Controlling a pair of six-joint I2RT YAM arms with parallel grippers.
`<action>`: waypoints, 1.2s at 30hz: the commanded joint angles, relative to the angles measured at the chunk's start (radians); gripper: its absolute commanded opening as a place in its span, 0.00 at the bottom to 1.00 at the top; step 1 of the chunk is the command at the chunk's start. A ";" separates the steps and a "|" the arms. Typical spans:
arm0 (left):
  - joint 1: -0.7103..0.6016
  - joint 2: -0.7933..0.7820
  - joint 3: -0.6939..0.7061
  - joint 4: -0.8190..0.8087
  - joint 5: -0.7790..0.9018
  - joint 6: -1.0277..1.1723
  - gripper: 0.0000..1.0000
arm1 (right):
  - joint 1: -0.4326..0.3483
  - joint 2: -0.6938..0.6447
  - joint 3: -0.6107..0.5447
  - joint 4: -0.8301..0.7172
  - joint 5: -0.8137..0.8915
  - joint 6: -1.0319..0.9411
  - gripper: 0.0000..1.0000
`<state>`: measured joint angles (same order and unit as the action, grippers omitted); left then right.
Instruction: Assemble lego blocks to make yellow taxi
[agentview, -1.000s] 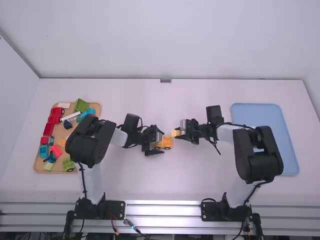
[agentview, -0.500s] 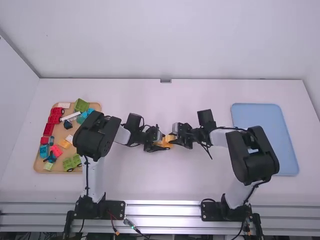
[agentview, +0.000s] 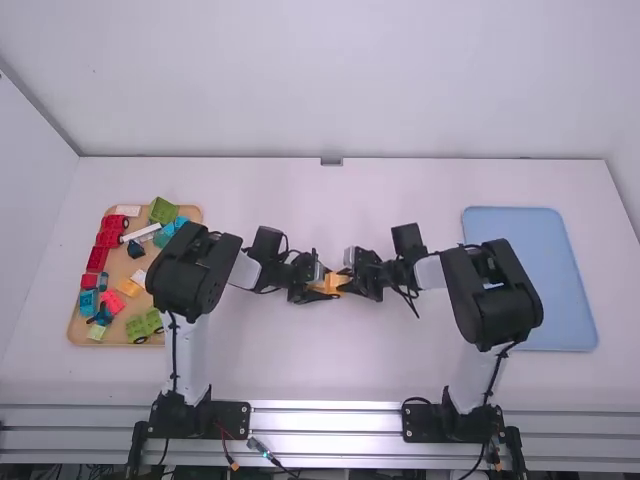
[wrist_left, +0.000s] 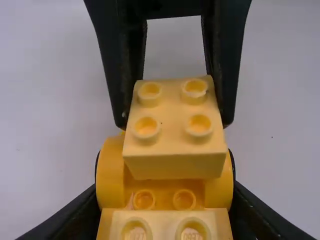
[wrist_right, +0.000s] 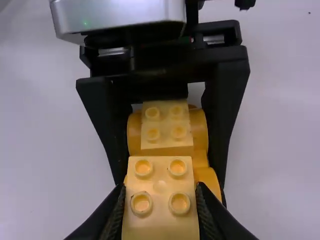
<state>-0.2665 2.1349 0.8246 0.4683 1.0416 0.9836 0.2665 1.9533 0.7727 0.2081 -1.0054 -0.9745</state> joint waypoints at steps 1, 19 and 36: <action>-0.005 0.013 -0.014 0.003 -0.010 0.000 0.49 | 0.011 0.005 0.020 0.005 -0.003 0.006 0.00; -0.008 0.013 -0.014 -0.043 -0.029 0.000 0.41 | 0.056 0.005 0.019 0.054 0.087 -0.001 0.00; -0.015 0.013 -0.014 -0.037 -0.030 0.000 0.42 | 0.068 0.005 0.019 0.051 0.086 0.012 0.53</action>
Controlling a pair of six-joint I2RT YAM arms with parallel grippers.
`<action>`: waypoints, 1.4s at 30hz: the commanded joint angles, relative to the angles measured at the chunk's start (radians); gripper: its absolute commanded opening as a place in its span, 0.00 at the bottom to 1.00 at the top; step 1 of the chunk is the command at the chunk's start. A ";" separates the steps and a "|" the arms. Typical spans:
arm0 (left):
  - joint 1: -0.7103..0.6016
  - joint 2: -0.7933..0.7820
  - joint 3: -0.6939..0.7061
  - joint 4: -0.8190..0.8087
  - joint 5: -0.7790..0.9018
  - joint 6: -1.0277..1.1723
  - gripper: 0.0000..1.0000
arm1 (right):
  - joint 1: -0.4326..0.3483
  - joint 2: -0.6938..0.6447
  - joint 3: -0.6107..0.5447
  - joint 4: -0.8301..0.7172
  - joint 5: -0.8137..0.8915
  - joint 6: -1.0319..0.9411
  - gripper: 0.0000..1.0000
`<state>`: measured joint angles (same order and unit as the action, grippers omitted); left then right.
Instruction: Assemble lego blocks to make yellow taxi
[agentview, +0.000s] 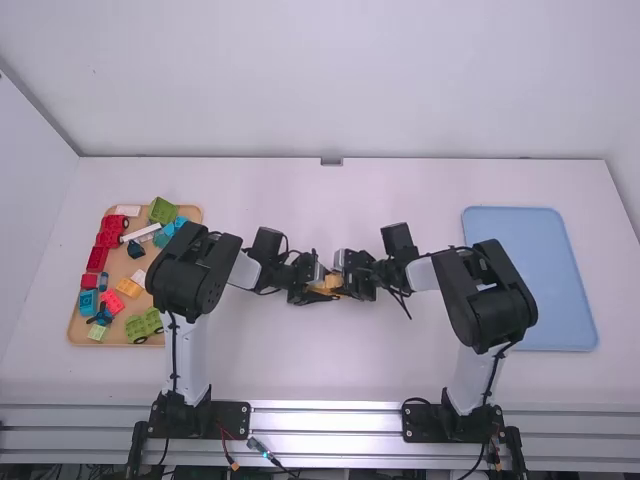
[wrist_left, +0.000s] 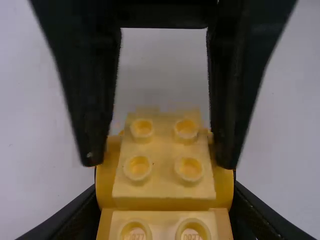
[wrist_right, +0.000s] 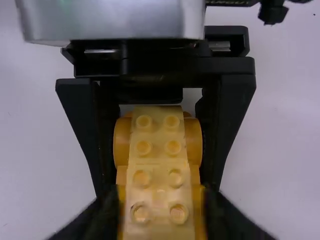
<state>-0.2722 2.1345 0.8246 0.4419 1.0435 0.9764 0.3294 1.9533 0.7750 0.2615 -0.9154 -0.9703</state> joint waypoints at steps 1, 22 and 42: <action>-0.009 0.013 -0.014 -0.011 -0.031 0.007 0.41 | 0.001 0.005 0.017 0.013 -0.013 0.027 0.65; -0.009 0.013 -0.014 0.017 -0.039 -0.026 0.41 | -0.063 0.020 0.016 0.047 -0.166 0.047 0.00; -0.008 0.013 -0.014 0.024 -0.040 -0.026 0.39 | -0.002 0.180 0.090 -0.046 -0.023 0.035 0.00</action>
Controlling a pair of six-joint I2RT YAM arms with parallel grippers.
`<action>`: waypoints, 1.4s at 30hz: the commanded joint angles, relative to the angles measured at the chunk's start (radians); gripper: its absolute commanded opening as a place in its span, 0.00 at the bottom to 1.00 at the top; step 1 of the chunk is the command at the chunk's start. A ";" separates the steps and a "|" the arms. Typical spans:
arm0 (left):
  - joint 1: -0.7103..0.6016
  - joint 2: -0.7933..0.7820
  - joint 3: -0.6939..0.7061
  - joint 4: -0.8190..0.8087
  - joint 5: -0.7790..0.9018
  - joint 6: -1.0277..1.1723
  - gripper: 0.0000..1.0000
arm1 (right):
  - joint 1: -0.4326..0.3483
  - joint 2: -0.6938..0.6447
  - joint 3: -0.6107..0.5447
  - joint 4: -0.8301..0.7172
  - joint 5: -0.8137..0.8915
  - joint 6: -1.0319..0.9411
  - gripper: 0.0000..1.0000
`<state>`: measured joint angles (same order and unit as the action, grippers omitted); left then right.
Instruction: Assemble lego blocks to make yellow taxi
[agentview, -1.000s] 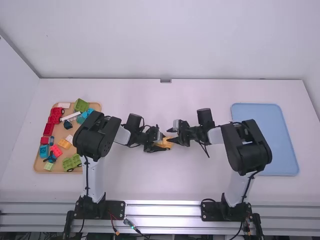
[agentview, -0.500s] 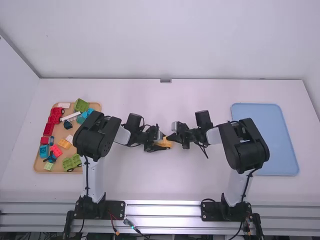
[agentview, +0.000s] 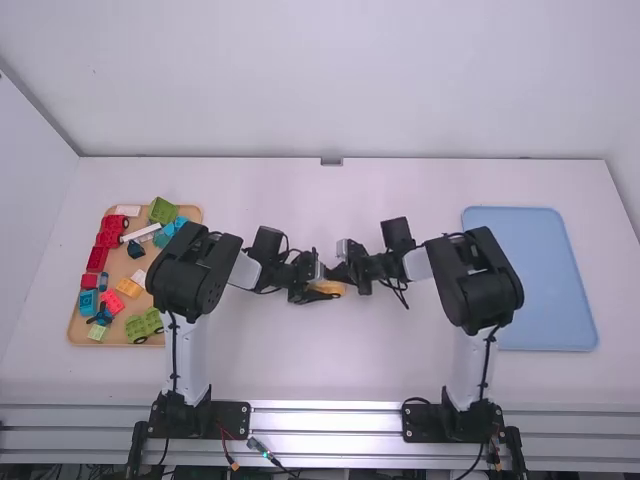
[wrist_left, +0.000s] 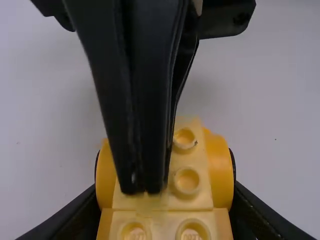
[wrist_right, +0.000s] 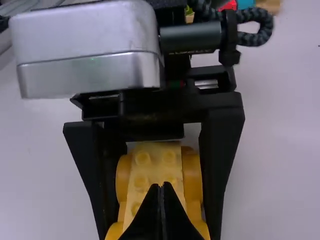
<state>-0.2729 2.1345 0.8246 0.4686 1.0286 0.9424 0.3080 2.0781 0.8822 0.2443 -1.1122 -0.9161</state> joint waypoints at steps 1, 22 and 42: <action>-0.008 0.013 -0.014 0.000 -0.024 0.008 0.38 | 0.027 0.056 -0.012 -0.056 0.208 -0.033 0.00; -0.008 0.013 -0.014 0.011 -0.024 0.005 0.36 | -0.013 0.056 -0.139 0.120 0.171 -0.023 0.00; -0.008 0.013 -0.014 0.011 -0.050 -0.014 0.40 | -0.174 -0.174 -0.013 -0.012 0.019 0.135 0.52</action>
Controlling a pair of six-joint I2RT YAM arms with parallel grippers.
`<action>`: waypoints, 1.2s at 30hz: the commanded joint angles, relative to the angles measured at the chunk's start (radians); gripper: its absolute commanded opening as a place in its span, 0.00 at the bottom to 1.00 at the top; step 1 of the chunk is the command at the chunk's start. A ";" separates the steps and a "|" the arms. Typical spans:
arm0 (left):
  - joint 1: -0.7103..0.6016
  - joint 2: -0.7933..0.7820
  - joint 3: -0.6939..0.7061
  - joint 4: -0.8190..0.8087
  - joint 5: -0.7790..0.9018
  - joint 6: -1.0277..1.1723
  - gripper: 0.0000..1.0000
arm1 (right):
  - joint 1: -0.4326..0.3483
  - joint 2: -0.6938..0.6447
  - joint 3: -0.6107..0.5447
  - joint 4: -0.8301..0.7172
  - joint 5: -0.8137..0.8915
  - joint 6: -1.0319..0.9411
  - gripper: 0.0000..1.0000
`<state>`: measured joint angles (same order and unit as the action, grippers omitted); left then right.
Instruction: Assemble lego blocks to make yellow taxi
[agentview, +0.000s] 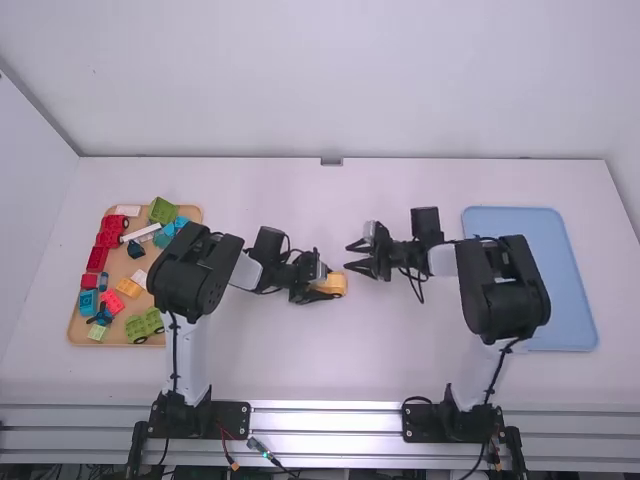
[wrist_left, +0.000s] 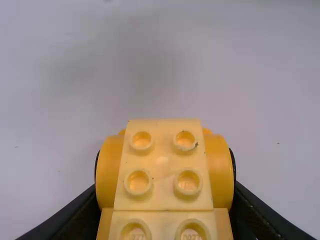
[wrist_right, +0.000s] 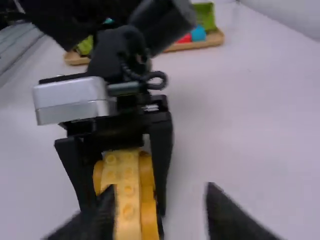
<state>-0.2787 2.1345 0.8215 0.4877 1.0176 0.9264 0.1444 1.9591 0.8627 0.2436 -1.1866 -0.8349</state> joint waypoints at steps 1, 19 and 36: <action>-0.003 0.013 -0.011 -0.007 -0.040 0.001 0.41 | -0.020 -0.084 0.005 -0.068 0.163 0.053 0.85; 0.021 -0.092 -0.011 -0.090 -0.104 -0.100 0.99 | -0.003 -0.235 0.005 -0.382 0.564 0.054 0.99; 0.195 -0.874 -0.011 -0.896 -0.807 -0.529 0.99 | -0.001 -0.235 0.006 -0.319 0.567 0.053 0.99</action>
<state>-0.0940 1.3266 0.8135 -0.3912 0.4202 0.5911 0.1440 1.7481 0.8627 -0.0803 -0.6178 -0.7883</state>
